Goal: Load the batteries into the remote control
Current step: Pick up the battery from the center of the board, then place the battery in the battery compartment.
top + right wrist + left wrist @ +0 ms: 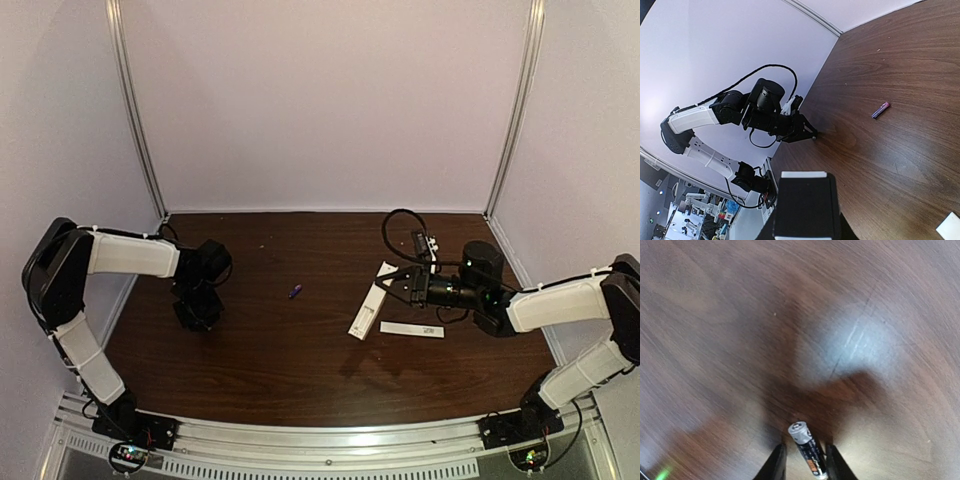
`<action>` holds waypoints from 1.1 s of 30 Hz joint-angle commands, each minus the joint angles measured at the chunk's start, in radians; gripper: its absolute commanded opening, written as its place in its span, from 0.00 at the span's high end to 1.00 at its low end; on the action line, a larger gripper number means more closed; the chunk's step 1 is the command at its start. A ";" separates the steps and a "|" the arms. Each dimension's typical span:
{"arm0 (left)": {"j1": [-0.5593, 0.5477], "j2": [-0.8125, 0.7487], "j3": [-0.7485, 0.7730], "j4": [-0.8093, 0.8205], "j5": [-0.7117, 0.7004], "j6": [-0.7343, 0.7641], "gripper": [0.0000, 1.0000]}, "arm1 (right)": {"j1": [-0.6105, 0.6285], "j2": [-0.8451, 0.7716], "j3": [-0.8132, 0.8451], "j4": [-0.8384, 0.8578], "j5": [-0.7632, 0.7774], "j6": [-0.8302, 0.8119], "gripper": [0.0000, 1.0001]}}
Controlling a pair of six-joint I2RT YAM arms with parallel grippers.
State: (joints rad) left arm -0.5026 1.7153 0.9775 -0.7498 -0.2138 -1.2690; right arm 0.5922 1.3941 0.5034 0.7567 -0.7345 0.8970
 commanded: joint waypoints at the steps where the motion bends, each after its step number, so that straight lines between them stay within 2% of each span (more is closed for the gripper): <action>1: 0.009 0.012 -0.018 0.042 -0.021 0.023 0.75 | -0.007 0.014 -0.002 0.043 -0.013 -0.002 1.00; 3: 0.009 0.014 -0.019 0.049 -0.020 0.033 0.80 | -0.008 0.017 -0.004 0.041 -0.011 0.000 1.00; 7: 0.009 0.016 -0.019 0.091 -0.004 0.114 1.00 | -0.008 0.022 -0.005 0.041 -0.009 0.002 1.00; 12: -0.022 -0.024 0.024 0.118 -0.008 0.245 1.00 | -0.006 0.043 -0.009 0.052 -0.007 0.038 1.00; 16: -0.123 -0.134 0.067 0.185 -0.032 0.423 1.00 | 0.007 0.060 -0.010 0.068 0.009 0.090 1.00; 19: -0.224 -0.279 0.017 0.376 0.032 0.584 1.00 | 0.028 0.069 0.015 0.021 0.039 0.103 1.00; 22: -0.268 -0.434 -0.112 0.708 0.230 0.710 0.99 | 0.044 0.072 0.045 -0.040 0.069 0.118 1.00; 25: -0.289 -0.528 -0.256 0.964 0.343 0.743 0.96 | 0.058 0.058 0.065 -0.106 0.109 0.126 1.00; 28: -0.345 -0.533 -0.303 1.084 0.358 0.784 0.97 | 0.081 0.045 0.082 -0.164 0.141 0.124 1.00; 33: -0.495 -0.452 -0.297 1.204 0.317 0.889 0.97 | 0.110 0.039 0.097 -0.215 0.185 0.146 1.00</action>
State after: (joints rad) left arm -0.9066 1.2083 0.6819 0.2398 0.0753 -0.5049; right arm 0.6815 1.4586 0.5716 0.6003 -0.6147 1.0218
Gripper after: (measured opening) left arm 0.051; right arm 0.240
